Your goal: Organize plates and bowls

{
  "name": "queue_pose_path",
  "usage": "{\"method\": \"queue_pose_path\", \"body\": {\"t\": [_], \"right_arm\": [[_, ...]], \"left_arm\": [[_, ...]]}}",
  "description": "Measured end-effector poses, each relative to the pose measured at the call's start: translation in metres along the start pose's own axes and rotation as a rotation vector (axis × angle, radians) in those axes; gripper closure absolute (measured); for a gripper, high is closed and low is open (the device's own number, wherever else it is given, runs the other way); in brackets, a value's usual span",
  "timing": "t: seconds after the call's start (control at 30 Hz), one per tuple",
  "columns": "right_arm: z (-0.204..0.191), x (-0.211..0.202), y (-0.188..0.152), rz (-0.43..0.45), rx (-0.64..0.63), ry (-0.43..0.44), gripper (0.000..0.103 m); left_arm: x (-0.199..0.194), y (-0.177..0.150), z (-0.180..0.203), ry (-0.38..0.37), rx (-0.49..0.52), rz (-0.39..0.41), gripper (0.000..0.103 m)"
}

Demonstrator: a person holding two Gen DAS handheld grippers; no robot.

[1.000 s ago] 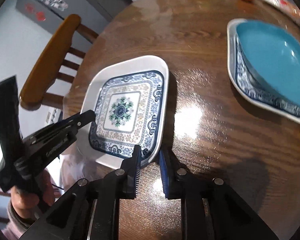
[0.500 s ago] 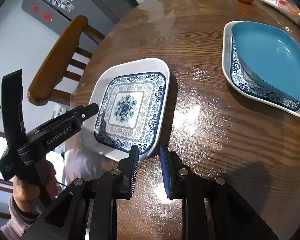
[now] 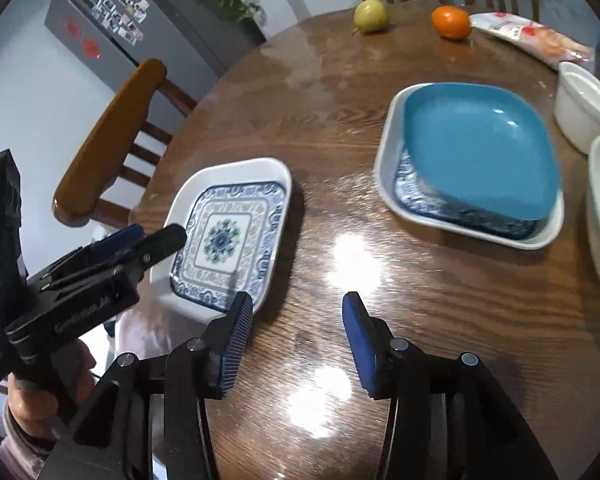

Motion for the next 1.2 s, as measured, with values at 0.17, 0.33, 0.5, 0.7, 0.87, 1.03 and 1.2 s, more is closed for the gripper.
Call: {"method": "queue_pose_path", "body": {"t": [0.17,0.33,0.5,0.7,0.87,1.03,1.2], "right_arm": [[0.027,-0.02,-0.002,0.041,0.04,-0.026,0.055],[0.056,-0.035,-0.008,0.067,0.11,-0.047,0.055],[0.075,-0.041,-0.011,0.088,0.155,-0.065,0.055],[0.076,-0.042,0.003,0.132,0.109,-0.102,0.055],[0.064,-0.03,0.039,0.154,-0.045,-0.196,0.055],[0.056,0.004,0.062,0.069,-0.158,-0.257,0.061],[0.057,0.037,0.07,-0.047,-0.24,-0.323,0.094]], "left_arm": [[-0.004,-0.001,0.022,-0.042,0.036,0.008,0.022],[0.003,-0.001,0.044,-0.073,0.071,-0.002,0.023],[0.01,0.002,0.063,-0.09,0.093,-0.012,0.023],[0.016,0.003,0.078,-0.097,0.115,-0.02,0.023],[0.019,0.002,0.077,-0.1,0.115,-0.028,0.023],[0.017,0.005,0.072,-0.106,0.101,-0.022,0.023],[0.016,0.01,0.063,-0.115,0.073,-0.016,0.023]]}}
Point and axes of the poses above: each gripper's, at about its wrist camera, not at the fingertips, and x roughly the way its jaws point, z to its right, y to its top, the point moved 8 cm from there along x, roughly the way its jaws point, and after that the axes turned 1 degree about -z, right-handed, at the moved point
